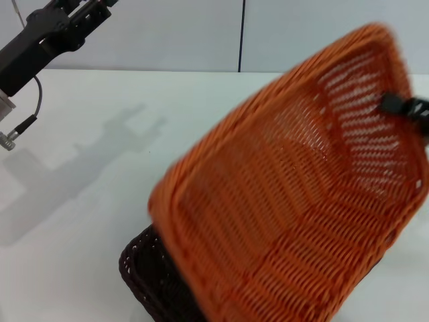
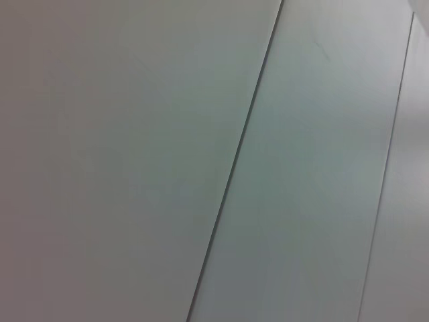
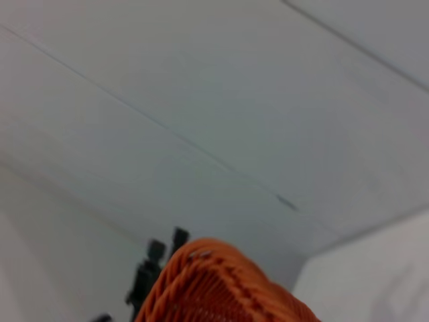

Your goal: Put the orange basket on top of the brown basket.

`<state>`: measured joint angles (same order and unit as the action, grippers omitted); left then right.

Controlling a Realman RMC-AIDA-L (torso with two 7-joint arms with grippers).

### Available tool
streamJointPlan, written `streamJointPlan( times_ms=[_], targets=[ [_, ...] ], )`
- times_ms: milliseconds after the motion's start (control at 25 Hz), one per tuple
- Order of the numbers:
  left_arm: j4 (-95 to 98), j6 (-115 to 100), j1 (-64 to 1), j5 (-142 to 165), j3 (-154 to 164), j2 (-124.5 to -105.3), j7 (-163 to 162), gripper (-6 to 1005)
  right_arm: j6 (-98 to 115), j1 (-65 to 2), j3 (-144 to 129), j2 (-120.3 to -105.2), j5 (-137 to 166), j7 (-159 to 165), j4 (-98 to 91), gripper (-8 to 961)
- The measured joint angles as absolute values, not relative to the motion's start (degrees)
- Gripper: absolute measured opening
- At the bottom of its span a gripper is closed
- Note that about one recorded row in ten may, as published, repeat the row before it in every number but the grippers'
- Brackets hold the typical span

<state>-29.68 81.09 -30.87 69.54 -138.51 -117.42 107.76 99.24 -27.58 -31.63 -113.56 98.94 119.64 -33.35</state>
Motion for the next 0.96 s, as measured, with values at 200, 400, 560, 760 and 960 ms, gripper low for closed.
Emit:
streamJointPlan(
  times_ms=[200, 400, 560, 760, 960],
  targets=[
    [-29.84, 81.20, -31.21, 69.66, -137.93, -117.20, 107.31, 691, 97.36, -29.75, -32.02, -113.27, 104.71, 119.40, -30.25, 303],
    [-29.90, 81.64, -31.28, 69.67, -137.81, -116.87, 106.86, 691, 96.64, -29.78, -31.94, -112.92, 106.06, 119.38, -30.47, 377],
    [-30.25, 81.93, -30.98, 69.67, -137.81, -116.68, 106.52, 691, 95.46, -28.36, -30.44, -111.65, 105.71, 118.91, -31.59, 557],
    [-31.38, 82.72, -29.99, 69.35, -138.11, -116.61, 105.91, 691, 92.70, -26.09, -20.50, -110.20, 104.77, 111.97, -32.57, 734],
    [-32.03, 83.49, -28.88, 69.21, -138.57, -116.90, 105.65, 691, 92.22, -23.81, -12.05, -112.14, 93.76, 95.35, -31.32, 769]
  ],
)
